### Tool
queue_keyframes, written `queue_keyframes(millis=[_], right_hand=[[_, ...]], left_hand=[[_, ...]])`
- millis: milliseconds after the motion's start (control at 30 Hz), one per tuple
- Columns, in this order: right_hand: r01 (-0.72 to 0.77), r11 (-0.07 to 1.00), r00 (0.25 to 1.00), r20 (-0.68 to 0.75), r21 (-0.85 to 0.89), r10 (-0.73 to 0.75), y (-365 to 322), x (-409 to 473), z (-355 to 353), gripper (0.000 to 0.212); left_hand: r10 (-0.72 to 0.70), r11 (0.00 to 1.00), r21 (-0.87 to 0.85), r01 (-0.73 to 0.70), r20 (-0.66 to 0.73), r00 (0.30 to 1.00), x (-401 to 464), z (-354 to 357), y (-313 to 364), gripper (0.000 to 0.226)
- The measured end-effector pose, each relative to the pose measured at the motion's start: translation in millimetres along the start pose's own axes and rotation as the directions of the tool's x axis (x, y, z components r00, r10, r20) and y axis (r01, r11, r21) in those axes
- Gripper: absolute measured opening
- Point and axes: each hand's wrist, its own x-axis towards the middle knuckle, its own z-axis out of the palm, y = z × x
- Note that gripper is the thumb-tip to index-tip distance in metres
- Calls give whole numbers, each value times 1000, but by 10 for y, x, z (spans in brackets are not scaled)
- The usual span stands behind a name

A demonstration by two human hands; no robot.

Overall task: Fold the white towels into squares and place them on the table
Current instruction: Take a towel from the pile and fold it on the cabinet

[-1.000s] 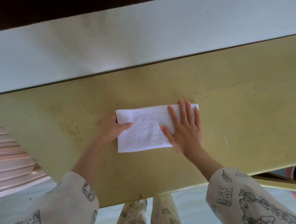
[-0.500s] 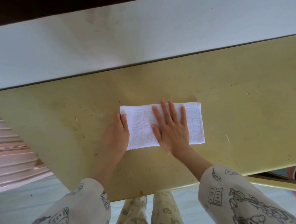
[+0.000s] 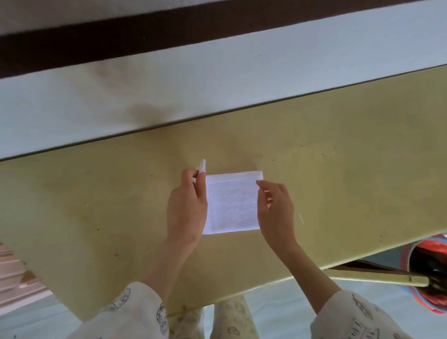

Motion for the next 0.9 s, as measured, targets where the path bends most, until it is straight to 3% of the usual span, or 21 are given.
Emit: queue_keyframes(millis=[33,100,233,600,767,900], right_hand=[[-131,988,991,33,85,128,29,37,-78,24],[-240,960,969,96,142,228,136,95,-167,22],[-289,944,947,189,157,259,276,146,-179,22],[-354,917,915,270,183,299,363,262,-209,22],[-338,933,919,259,124,298,361,262,-181,26],[-337,938,922,234,83,310,291,297,-165,25]], left_hand=[[19,1000,-6,-19,20,1000,5,83,71,27],[46,999,-4,-45,76,996,-6,256,191,26],[43,998,26,-49,174,984,-29,564,309,27],[48,977,183,-110,315,948,-103,931,424,29],[88,996,-3,-94,366,926,-137,863,366,34],[240,969,-8,-247,277,930,-136,693,146,34]])
